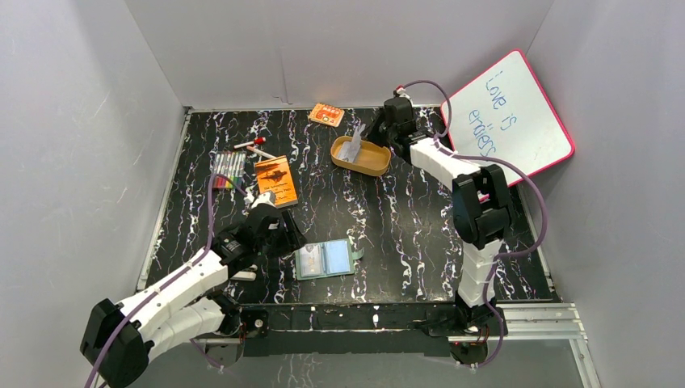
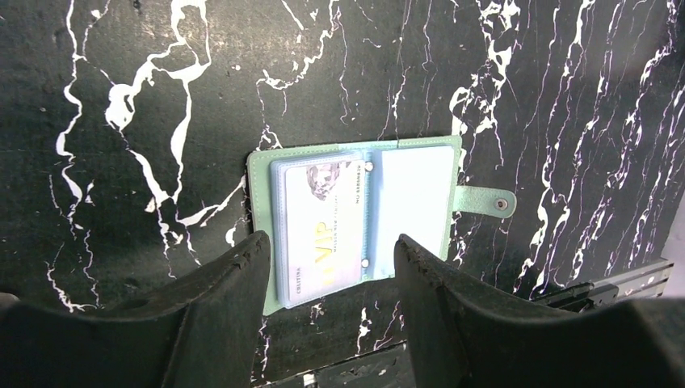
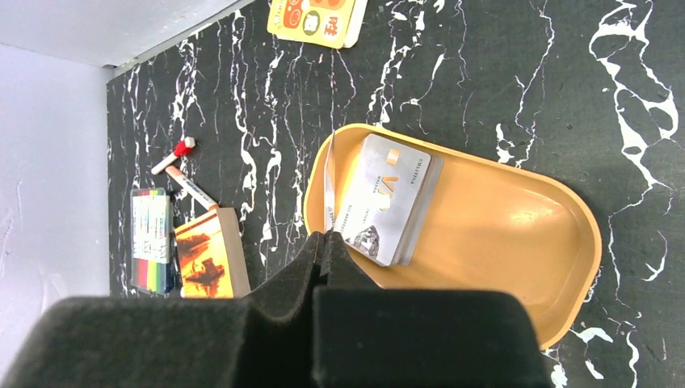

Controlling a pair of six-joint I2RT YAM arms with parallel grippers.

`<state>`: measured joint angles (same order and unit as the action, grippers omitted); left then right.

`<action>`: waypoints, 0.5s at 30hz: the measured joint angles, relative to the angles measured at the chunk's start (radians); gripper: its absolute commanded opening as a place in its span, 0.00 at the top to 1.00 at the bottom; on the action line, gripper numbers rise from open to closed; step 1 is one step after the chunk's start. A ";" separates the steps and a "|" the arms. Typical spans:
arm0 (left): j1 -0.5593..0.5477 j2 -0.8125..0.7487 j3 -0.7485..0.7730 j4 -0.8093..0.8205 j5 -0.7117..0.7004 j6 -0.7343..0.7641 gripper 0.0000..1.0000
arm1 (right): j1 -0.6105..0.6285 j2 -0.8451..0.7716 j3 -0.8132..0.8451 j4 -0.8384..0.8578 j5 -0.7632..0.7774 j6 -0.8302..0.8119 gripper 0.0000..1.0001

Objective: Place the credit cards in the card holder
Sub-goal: Pick up the credit card from the storage box.

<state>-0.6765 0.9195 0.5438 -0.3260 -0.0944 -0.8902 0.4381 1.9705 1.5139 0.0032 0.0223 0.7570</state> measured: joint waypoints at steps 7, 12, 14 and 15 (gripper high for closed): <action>0.000 -0.047 0.027 -0.053 -0.057 -0.008 0.45 | -0.006 -0.063 -0.055 -0.002 -0.005 0.003 1.00; 0.000 -0.124 0.075 -0.087 -0.124 -0.013 0.40 | -0.011 -0.228 -0.160 -0.012 -0.060 0.008 1.00; 0.000 -0.153 0.101 -0.090 -0.146 -0.011 0.30 | -0.011 -0.328 -0.204 -0.012 -0.097 0.011 1.00; 0.000 -0.165 0.116 -0.090 -0.156 -0.009 0.26 | -0.012 -0.382 -0.227 -0.012 -0.114 0.013 1.00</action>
<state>-0.6765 0.7544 0.6601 -0.4156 -0.2508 -0.8993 0.4263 1.5887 1.2865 -0.0090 -0.0921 0.7700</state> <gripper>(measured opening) 0.636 0.011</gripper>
